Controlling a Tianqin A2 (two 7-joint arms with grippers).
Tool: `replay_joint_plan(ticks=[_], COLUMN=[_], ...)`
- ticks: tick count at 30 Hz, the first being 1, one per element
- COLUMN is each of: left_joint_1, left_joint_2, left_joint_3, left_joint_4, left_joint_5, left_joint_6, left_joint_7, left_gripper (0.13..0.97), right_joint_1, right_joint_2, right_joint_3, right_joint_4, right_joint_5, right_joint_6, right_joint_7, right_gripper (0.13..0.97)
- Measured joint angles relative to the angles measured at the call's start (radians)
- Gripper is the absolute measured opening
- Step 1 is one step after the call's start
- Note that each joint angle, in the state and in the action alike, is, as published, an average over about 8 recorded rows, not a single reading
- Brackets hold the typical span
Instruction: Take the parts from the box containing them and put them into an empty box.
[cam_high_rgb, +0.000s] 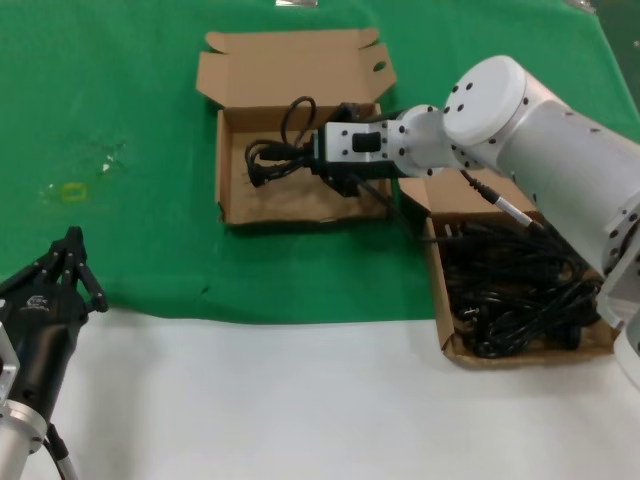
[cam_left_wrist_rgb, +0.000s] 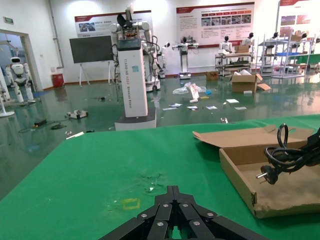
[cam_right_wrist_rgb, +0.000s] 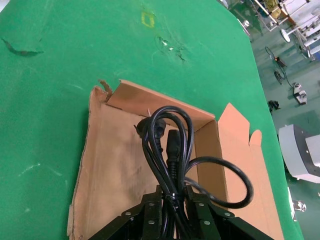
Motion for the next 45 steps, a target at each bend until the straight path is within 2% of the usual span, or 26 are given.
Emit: replay_joint_plan(ticks=[3, 12, 20, 24, 32, 33, 41, 45], left_joint_1=[0.000, 0.000, 0.000, 0.000, 0.000, 0.000, 0.000, 0.000], left_joint_2=[0.000, 0.000, 0.000, 0.000, 0.000, 0.000, 0.000, 0.000], left_joint_3=[0.000, 0.000, 0.000, 0.000, 0.000, 0.000, 0.000, 0.000], left_joint_4=[0.000, 0.000, 0.000, 0.000, 0.000, 0.000, 0.000, 0.000], left_joint_5=[0.000, 0.000, 0.000, 0.000, 0.000, 0.000, 0.000, 0.000], left_joint_6=[0.000, 0.000, 0.000, 0.000, 0.000, 0.000, 0.000, 0.000], left_joint_7=[0.000, 0.000, 0.000, 0.000, 0.000, 0.000, 0.000, 0.000], left_gripper=[0.144, 0.144, 0.144, 0.144, 0.144, 0.144, 0.163, 0.175], right_joint_1=[-0.003, -0.007, 0.007, 0.020, 0.040, 0.041, 0.034, 0.000], right_joint_2=[0.000, 0.000, 0.000, 0.000, 0.000, 0.000, 0.002, 0.009], right_joint_3=[-0.001, -0.001, -0.001, 0.000, 0.055, 0.063, 0.083, 0.109], right_joint_4=[0.000, 0.002, -0.008, -0.024, -0.064, -0.067, -0.062, -0.026], right_joint_5=[0.001, 0.015, 0.041, 0.073, 0.127, 0.129, 0.131, 0.127], right_joint_6=[0.008, 0.029, 0.020, 0.008, -0.022, -0.025, -0.026, -0.012], right_joint_7=[-0.005, -0.024, -0.046, -0.072, -0.148, -0.154, -0.160, -0.144], right_gripper=[0.221, 0.292, 0.431, 0.431, 0.639, 0.639, 0.819, 0.860])
